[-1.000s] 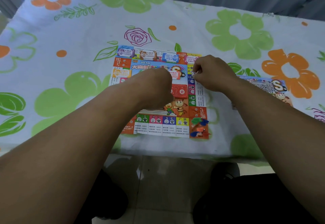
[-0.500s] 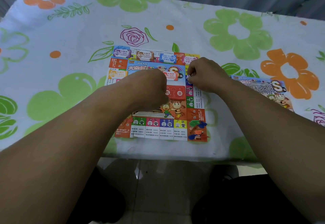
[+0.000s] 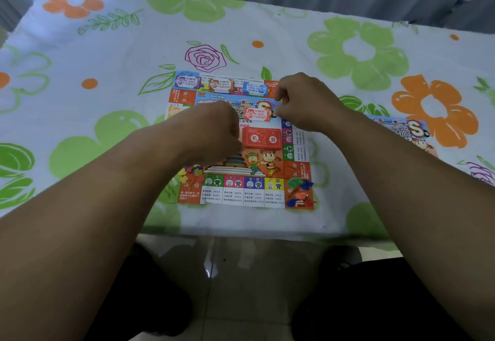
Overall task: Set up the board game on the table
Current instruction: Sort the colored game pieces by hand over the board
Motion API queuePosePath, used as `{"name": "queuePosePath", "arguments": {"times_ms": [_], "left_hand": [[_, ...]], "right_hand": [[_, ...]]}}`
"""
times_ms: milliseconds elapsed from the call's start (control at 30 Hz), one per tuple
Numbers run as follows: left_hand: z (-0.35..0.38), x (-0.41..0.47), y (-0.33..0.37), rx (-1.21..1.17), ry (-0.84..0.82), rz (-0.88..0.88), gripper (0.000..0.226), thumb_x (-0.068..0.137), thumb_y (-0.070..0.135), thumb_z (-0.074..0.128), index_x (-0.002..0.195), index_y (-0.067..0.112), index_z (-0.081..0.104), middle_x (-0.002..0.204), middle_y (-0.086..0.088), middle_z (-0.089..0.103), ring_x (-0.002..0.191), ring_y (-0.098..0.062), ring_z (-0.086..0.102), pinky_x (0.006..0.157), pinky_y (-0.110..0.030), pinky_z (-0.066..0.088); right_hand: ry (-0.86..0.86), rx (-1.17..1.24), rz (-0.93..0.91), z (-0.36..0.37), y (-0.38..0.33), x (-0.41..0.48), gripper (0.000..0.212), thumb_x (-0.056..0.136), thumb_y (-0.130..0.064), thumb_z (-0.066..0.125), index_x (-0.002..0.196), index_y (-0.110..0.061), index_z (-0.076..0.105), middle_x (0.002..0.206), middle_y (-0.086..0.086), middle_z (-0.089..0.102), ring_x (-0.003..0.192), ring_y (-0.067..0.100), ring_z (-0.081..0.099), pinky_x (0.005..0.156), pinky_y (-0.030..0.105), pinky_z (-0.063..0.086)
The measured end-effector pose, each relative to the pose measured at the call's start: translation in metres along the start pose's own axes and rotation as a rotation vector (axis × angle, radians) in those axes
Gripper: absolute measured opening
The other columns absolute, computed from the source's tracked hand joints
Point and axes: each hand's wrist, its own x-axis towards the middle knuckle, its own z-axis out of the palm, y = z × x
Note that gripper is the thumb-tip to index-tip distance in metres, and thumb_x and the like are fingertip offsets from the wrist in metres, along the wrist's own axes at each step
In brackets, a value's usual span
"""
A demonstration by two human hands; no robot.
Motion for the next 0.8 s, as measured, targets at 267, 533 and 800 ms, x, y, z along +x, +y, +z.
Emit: {"name": "queuePosePath", "arguments": {"times_ms": [267,533,800], "left_hand": [[-0.014,-0.025,-0.043,-0.035,0.065,-0.160,0.019,0.089,0.024,0.074,0.104,0.013,0.069,0.104,-0.007,0.070,0.087,-0.025,0.063,0.068,-0.030,0.047],[-0.001,-0.036,-0.071,-0.043,0.099,-0.245,0.029,0.084,0.008,0.075,0.112,0.009,0.066,0.111,-0.009,0.068,0.098,-0.028,0.063,0.084,-0.037,0.054],[0.025,-0.027,-0.071,-0.040,0.095,-0.176,0.053,0.076,0.018,0.084,0.120,0.012,0.057,0.119,-0.008,0.057,0.090,-0.023,0.052,0.073,-0.032,0.043]], "right_hand": [[-0.011,-0.022,-0.159,0.001,-0.057,-0.015,0.017,0.089,-0.018,0.063,0.106,-0.016,0.065,0.098,-0.004,0.054,0.092,0.024,0.057,0.081,0.040,0.051],[-0.205,-0.011,-0.274,0.018,-0.095,-0.032,0.028,0.092,-0.025,0.068,0.116,-0.014,0.060,0.103,0.000,0.061,0.093,0.022,0.060,0.075,0.033,0.046],[-0.409,-0.055,-0.215,0.047,-0.115,-0.039,0.044,0.083,-0.023,0.077,0.121,-0.011,0.057,0.111,0.006,0.059,0.093,0.022,0.059,0.077,0.038,0.054]]}}
